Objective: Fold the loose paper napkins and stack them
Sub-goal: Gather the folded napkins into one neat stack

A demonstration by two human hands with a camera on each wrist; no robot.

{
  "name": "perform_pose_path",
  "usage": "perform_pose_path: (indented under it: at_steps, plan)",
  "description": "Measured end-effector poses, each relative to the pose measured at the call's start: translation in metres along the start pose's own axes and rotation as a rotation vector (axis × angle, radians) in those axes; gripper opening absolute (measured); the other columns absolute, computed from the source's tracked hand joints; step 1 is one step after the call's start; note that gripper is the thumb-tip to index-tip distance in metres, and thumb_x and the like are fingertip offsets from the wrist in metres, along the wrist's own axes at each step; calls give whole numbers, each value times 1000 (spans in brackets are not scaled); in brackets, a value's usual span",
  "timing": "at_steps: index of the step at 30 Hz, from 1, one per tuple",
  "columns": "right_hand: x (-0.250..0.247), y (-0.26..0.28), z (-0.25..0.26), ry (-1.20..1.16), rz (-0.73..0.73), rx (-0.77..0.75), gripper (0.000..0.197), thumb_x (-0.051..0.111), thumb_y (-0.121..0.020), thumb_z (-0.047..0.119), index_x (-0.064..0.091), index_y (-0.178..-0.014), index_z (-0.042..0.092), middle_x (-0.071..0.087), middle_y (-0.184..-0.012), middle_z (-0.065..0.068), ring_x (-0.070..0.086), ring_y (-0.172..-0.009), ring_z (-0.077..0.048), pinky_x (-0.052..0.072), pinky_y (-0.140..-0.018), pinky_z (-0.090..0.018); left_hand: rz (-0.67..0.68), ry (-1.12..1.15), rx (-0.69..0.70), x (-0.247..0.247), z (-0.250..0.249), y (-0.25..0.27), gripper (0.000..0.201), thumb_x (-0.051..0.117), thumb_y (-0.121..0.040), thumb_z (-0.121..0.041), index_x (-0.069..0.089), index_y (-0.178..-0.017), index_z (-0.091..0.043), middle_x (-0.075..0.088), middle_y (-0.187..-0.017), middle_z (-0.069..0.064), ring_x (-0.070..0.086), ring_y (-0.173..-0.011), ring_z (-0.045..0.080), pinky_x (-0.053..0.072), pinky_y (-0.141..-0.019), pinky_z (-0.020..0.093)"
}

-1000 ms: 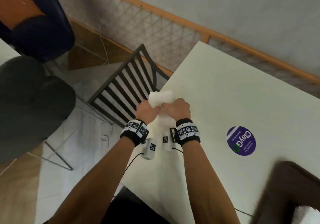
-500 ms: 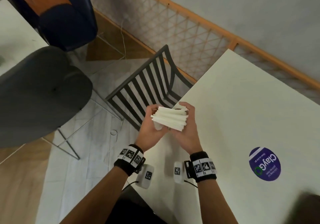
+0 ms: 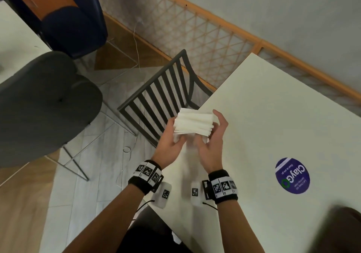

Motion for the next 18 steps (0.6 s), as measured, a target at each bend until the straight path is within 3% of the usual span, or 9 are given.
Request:
perform_pose_path:
  at_steps: [2,4,6,8,10,13,16,18]
  plan:
    - [-18,8,27,10,-25,-110,79,70,-93,4,31,-158,29,55,-143,24,65,-127,-19,60,-104,-43,10,-19,83,9,-27,9,38,60,-108,-4,49,-143,-14,57,-129,-36,58,-124,-8,45,-102,13]
    - [-45,23,49,25,-46,-188,79,67,-92,0,31,-158,26,46,-150,30,64,-130,-19,58,-106,-49,35,-8,143,28,-55,23,36,54,-110,-2,46,-145,-6,54,-125,-45,55,-125,-11,42,-104,13]
    - [-82,45,59,-2,-87,-194,79,64,-91,-3,30,-159,20,49,-151,21,63,-130,-16,57,-107,-45,85,42,157,56,-81,44,39,51,-112,-4,41,-149,-7,56,-130,-42,55,-130,-8,42,-108,16]
    - [-130,75,59,-45,-145,-146,82,65,-94,-9,27,-162,18,55,-147,1,64,-129,-22,56,-109,-43,165,87,126,95,-104,72,45,53,-112,-6,36,-153,-13,60,-137,-30,57,-133,-4,45,-107,14]
    - [-185,112,55,-54,-215,-81,86,66,-97,-13,25,-164,22,58,-145,-1,64,-130,-22,55,-111,-41,256,100,115,142,-127,105,51,56,-111,-9,33,-156,-15,62,-143,-17,60,-132,0,49,-105,16]
    - [-272,175,43,30,-293,-23,74,68,-103,3,33,-161,33,59,-148,12,64,-133,-14,56,-110,-40,397,66,130,223,-147,161,59,63,-109,-16,33,-160,-16,61,-144,-16,63,-129,0,51,-103,17]
    - [-353,238,11,56,-374,112,53,69,-108,20,45,-153,32,69,-137,10,70,-123,-11,60,-104,-43,515,19,131,301,-153,222,67,69,-106,-18,32,-162,-19,57,-145,-21,59,-129,-8,47,-103,12]
    - [-399,274,-9,132,-411,190,42,66,-109,31,49,-147,31,71,-129,10,71,-115,-7,60,-100,-43,604,-26,125,348,-155,260,86,79,-98,-21,25,-165,-20,52,-149,-20,53,-132,-12,43,-108,12]
Point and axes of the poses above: each hand's wrist, its own y-axis away from the middle knuckle, its own x-axis out of the palm, z = x × y, the point moved 7 cm from there along -y, towards the middle knuckle
